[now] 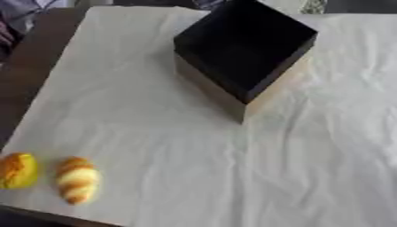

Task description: Pick up objects on the table and place them in the box.

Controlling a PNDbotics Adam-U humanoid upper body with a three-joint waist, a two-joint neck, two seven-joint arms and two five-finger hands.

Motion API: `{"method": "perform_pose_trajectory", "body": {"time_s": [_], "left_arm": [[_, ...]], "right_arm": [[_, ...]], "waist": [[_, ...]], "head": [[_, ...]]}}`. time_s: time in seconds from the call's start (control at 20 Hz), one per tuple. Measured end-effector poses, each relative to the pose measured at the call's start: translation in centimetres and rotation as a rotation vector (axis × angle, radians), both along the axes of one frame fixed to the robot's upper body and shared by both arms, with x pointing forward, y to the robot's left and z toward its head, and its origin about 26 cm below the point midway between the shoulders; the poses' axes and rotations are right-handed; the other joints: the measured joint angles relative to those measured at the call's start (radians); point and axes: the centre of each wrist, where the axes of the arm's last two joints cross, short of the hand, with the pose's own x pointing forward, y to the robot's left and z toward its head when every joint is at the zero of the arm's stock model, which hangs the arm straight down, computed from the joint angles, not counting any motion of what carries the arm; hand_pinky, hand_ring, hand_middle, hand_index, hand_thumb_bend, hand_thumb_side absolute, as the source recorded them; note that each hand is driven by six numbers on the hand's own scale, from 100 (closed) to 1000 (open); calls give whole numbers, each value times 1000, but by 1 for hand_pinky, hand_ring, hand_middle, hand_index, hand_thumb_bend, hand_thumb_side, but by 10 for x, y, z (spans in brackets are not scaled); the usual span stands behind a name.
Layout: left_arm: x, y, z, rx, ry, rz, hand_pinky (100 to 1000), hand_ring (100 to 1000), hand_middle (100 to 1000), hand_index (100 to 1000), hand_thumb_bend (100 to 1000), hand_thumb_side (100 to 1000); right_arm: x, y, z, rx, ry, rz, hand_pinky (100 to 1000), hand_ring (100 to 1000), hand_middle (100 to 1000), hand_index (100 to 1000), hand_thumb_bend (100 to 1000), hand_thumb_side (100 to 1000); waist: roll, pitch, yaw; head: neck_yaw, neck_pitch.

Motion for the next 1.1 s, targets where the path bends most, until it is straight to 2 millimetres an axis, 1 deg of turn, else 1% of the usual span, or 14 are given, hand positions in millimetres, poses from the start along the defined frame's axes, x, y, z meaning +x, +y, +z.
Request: {"method": "perform_pose_trajectory", "body": {"time_s": [0.05,0.25,0.4,0.45,0.55,0.7,0.75,0.85,1.0,1.1], "left_arm": [[-3,4,-3,42,46,24,836,800,780,915,365,487],[-12,16,-7,213,216,108,851,821,797,931,371,517],[-15,20,-7,314,320,145,852,823,798,933,370,519],[-15,21,-6,333,339,152,865,840,814,943,398,524],[-16,24,-9,371,405,170,868,845,818,942,418,474],[-13,33,-13,434,531,198,875,852,824,944,449,453],[-12,36,-15,453,572,206,879,856,826,942,476,417],[-11,41,-18,482,644,220,884,861,830,942,500,389],[-10,48,-25,508,733,231,896,873,845,943,502,384],[-10,51,-32,514,801,204,901,878,845,940,528,342]], "right_arm": [[-1,-1,0,-7,-1,-8,910,913,738,813,100,235],[-2,-5,-1,-25,-2,-29,910,913,737,813,100,238],[-3,-6,-2,-31,-6,-41,910,913,737,813,100,238],[-3,-6,-2,-32,-7,-43,911,913,737,812,100,241],[-3,-7,-3,-34,-5,-47,912,914,736,812,100,246],[-3,-7,-4,-36,0,-51,912,914,735,812,100,251],[-3,-7,-4,-36,1,-53,913,914,735,811,100,254],[-3,-8,-5,-38,6,-57,913,914,735,811,100,256],[-3,-8,-6,-38,12,-60,913,914,734,811,100,256],[-3,-8,-6,-38,12,-60,914,914,733,811,100,259]], "waist": [[0,0,4],[0,0,17],[1,0,22],[1,0,22],[2,0,22],[4,0,22],[4,0,21],[4,0,20],[6,0,19],[6,0,16]], "head": [[-2,4],[-10,7],[-14,7],[-15,7],[-14,7],[-8,6],[-5,5],[0,5],[1,5],[0,5]]}}
